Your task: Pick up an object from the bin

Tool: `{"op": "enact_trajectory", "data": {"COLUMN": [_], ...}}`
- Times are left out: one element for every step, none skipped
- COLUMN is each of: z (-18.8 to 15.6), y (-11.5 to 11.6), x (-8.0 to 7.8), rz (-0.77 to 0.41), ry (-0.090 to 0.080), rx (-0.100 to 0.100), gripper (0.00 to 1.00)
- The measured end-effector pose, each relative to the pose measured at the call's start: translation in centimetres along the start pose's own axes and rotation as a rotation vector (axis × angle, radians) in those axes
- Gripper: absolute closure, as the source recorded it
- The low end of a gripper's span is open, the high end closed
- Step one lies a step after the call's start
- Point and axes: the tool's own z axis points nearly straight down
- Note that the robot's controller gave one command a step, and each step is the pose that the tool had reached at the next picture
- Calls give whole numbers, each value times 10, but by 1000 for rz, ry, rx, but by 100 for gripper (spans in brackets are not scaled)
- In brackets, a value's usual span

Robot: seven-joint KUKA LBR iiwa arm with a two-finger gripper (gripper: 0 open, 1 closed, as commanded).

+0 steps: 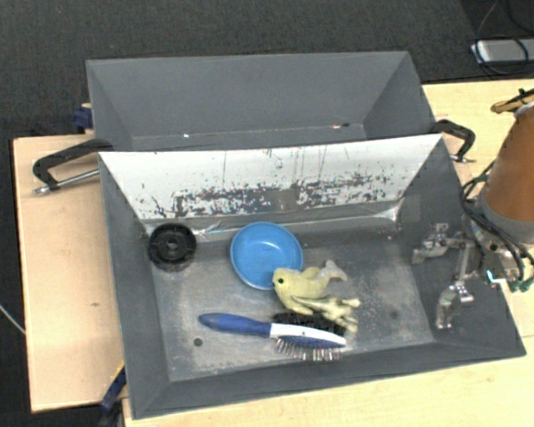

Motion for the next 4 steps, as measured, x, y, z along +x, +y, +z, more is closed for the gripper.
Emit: {"op": "enact_trajectory", "data": {"z": [80, 75, -6, 74], "y": [20, 71, 134, 171], "x": [-110, -109, -66, -74], "rz": [-55, -85, -122, -337], "ry": [-17, -16, -15, -24], "rx": [2, 3, -1, 4], "gripper": [0, 0, 0, 0]}}
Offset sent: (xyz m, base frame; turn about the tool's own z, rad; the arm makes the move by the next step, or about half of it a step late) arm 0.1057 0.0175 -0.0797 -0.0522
